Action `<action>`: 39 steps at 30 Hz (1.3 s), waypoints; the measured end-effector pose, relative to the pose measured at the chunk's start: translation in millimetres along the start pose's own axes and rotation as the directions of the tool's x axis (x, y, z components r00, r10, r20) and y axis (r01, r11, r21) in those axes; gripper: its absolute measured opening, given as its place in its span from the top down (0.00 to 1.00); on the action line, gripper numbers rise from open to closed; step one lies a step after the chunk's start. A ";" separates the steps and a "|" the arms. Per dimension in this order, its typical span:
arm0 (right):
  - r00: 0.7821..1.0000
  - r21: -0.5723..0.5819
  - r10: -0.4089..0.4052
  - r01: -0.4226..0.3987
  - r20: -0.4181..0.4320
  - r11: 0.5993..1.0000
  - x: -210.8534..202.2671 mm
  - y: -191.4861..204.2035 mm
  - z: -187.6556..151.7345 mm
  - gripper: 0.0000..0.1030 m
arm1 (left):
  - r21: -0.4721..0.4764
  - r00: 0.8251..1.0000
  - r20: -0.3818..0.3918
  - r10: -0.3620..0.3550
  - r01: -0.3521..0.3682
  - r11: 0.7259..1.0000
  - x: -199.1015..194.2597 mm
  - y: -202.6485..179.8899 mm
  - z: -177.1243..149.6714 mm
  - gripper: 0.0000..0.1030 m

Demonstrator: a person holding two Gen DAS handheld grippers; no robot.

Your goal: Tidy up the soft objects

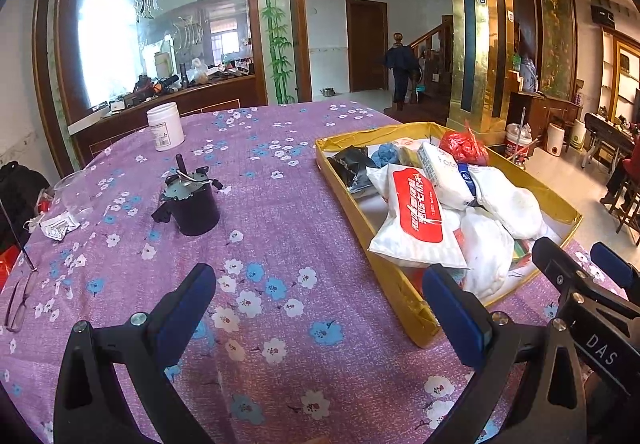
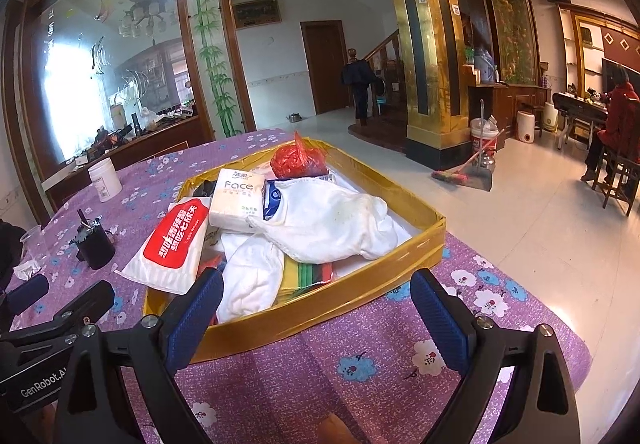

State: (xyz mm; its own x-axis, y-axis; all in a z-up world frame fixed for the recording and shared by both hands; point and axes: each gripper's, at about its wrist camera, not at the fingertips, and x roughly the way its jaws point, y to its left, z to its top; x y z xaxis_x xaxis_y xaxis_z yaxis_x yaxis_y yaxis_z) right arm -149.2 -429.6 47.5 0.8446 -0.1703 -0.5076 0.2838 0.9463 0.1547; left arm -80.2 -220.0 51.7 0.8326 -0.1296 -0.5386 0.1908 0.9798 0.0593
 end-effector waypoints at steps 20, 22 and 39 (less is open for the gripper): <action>1.000 0.001 0.001 -0.001 -0.007 1.000 1.4 -1.6 -0.2 0.06 | 0.038 0.998 0.046 0.033 -0.035 0.999 -11.2 -9.3 -1.9 0.00; 1.000 0.003 0.003 -0.003 -0.008 1.000 1.3 -2.1 -0.5 0.06 | 0.042 0.998 0.053 0.030 -0.032 0.999 -12.7 -9.3 -1.7 0.00; 1.000 0.025 0.013 -0.012 -0.009 1.000 3.7 -4.8 -1.8 0.06 | 0.040 0.998 0.060 0.012 -0.014 0.999 -16.3 -9.8 0.9 0.00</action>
State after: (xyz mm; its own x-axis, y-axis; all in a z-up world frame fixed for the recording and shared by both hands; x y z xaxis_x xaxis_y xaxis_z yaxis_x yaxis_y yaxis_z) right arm -148.2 -434.3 43.3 0.8440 -0.1558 -0.5132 0.2844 0.9413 0.1819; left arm -95.2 -227.6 60.7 0.8644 -0.1269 -0.4866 0.1997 0.9747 0.1006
